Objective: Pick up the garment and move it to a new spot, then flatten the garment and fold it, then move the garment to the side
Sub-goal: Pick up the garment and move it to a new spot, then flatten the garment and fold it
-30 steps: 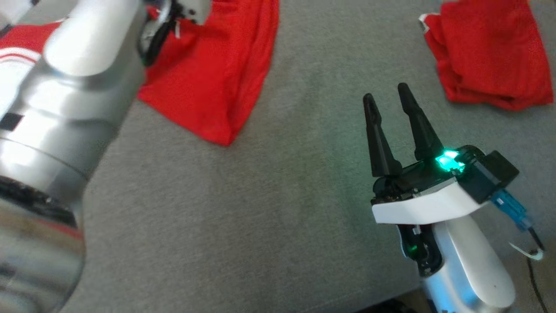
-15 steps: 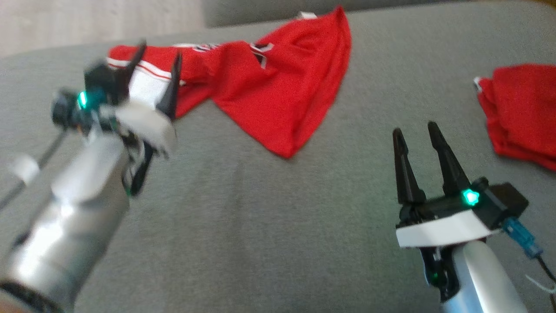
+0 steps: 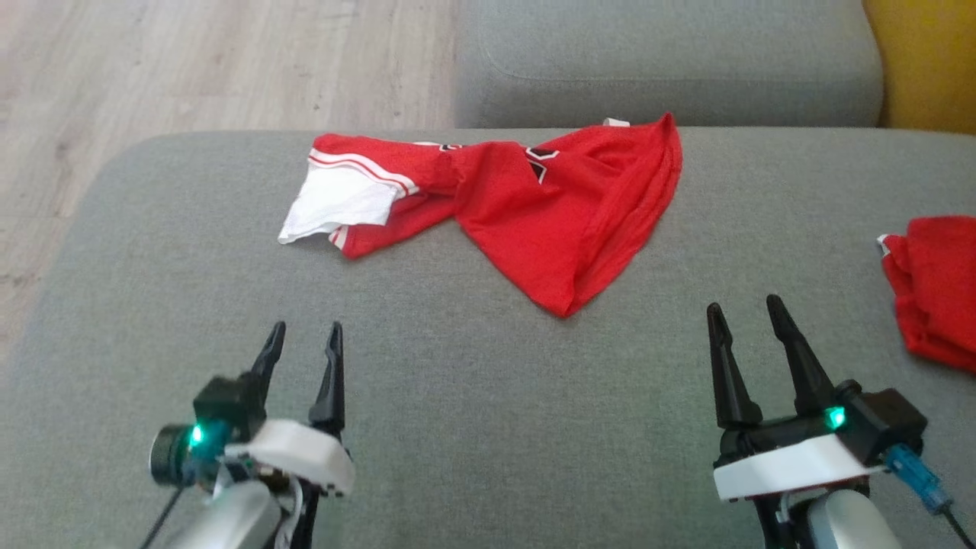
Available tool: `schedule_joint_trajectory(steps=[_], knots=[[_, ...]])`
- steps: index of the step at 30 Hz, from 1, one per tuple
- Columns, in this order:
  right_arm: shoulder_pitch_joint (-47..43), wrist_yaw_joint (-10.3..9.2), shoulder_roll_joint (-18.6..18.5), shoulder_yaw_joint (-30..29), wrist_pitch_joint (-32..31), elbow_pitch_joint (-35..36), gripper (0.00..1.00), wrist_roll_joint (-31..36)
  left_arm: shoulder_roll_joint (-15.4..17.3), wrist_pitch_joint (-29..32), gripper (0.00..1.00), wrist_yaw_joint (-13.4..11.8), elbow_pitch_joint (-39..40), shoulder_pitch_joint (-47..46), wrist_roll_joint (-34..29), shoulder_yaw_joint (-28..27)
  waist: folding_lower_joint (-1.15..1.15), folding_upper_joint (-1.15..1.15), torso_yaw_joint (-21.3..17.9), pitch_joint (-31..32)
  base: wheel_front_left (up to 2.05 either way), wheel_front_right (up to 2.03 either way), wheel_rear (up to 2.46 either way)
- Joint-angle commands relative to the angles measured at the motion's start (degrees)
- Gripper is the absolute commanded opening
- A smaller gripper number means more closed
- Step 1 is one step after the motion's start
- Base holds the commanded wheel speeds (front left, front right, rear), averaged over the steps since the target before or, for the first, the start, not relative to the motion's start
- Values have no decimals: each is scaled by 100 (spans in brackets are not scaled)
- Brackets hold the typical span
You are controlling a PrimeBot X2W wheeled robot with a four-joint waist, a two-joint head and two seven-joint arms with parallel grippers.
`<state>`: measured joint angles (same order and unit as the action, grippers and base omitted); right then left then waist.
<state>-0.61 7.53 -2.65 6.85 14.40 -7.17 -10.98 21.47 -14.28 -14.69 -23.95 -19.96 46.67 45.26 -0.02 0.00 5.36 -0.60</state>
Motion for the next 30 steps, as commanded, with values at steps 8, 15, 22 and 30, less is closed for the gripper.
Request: schedule_joint_trajectory(steps=[8, 15, 22, 30], knots=[[-3, -4, -22, 212, 60, 103, 100, 48, 74, -71, 100, -261, 1398, 839, -938, -1049, 2, 0, 135, 57, 0, 0, 0], [88, -4, -22, 190, 60, 82, 100, 206, -123, -71, 100, -122, 1589, 1015, -1398, -1336, 2, 0, 249, -132, 0, 0, 0], [872, -4, -22, 673, -39, -246, 100, 783, -336, -72, 100, 66, 1513, 758, -1694, -1375, 2, 0, 411, -579, 0, 0, 0], [2141, -4, -267, 1241, -710, -1674, 100, 1114, -658, -72, 100, 276, 1258, 259, -2004, -1196, 2, 0, 787, -1068, 0, 0, 0]])
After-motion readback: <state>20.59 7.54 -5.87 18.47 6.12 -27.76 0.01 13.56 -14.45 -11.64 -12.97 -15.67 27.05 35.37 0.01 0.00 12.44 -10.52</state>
